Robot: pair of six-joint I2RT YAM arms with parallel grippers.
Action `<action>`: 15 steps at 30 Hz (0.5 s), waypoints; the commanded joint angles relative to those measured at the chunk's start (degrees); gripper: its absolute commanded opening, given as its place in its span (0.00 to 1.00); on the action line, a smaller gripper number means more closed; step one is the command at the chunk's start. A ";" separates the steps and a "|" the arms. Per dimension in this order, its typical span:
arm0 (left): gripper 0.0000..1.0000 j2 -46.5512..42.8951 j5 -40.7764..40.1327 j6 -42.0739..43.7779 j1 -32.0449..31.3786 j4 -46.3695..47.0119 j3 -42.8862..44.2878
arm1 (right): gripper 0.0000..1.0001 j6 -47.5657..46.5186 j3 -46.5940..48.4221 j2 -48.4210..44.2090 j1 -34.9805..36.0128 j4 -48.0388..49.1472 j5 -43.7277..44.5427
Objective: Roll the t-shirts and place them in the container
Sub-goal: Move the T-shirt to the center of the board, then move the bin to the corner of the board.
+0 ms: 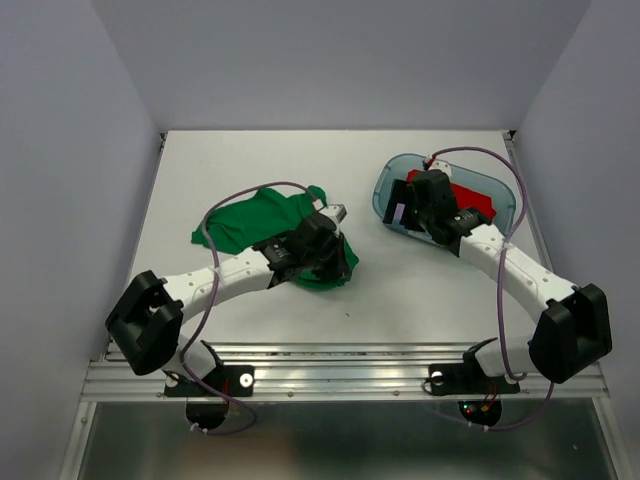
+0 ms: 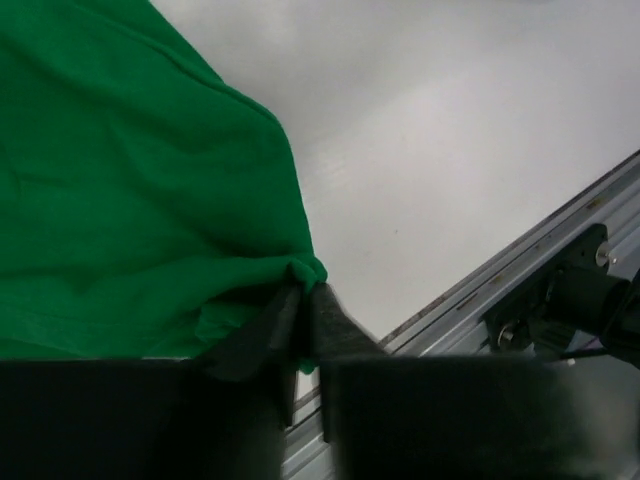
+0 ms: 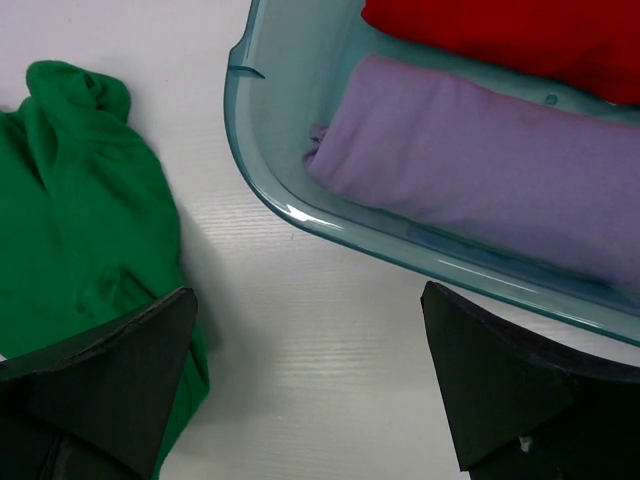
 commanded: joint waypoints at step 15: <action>0.79 1.42 -8.94 -0.07 6.49 -7.04 13.67 | 1.00 -1.18 1.35 3.46 -22.17 -3.64 -1.79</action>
